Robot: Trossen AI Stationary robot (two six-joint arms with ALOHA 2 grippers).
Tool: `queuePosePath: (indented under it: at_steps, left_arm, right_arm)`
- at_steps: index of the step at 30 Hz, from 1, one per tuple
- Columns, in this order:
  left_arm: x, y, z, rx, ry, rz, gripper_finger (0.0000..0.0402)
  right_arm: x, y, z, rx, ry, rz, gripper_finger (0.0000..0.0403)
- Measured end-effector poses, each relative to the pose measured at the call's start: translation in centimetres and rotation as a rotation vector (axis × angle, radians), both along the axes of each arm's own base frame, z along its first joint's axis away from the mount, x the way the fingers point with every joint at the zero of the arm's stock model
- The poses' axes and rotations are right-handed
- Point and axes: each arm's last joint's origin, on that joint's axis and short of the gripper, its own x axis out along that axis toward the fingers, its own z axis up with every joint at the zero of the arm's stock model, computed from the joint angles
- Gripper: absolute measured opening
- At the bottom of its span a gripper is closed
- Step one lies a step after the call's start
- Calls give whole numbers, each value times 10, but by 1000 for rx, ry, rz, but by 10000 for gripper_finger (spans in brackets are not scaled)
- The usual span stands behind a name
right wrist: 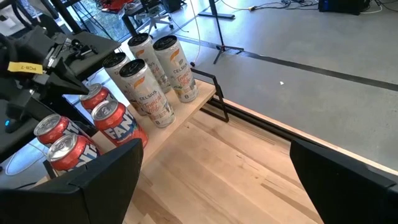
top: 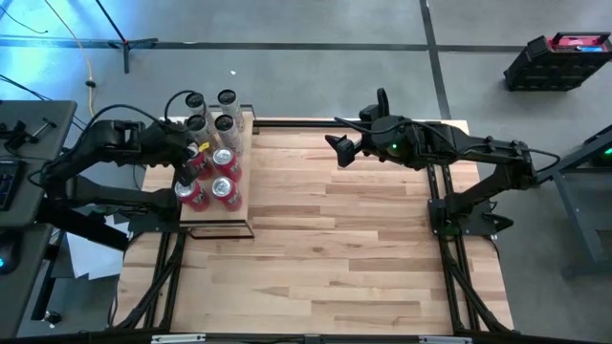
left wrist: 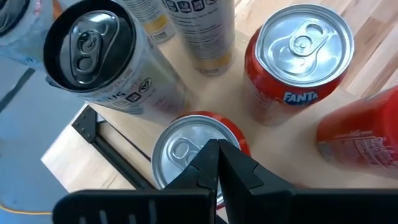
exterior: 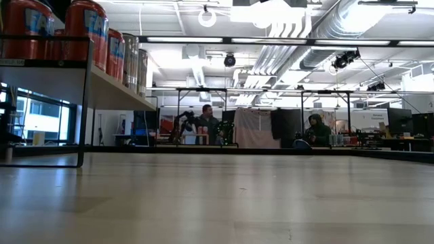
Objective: Place canned beverage on shelf
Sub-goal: Adjust the red soda cans
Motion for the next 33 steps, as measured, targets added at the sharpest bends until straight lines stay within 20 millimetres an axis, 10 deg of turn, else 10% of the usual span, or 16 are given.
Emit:
queuePosePath:
  at_steps: [33]
  left_arm:
    - [1, -2, -1, -83, -42, 16, 0]
  right_arm:
    - [0, 1, 0, 10, 2, 25, 392]
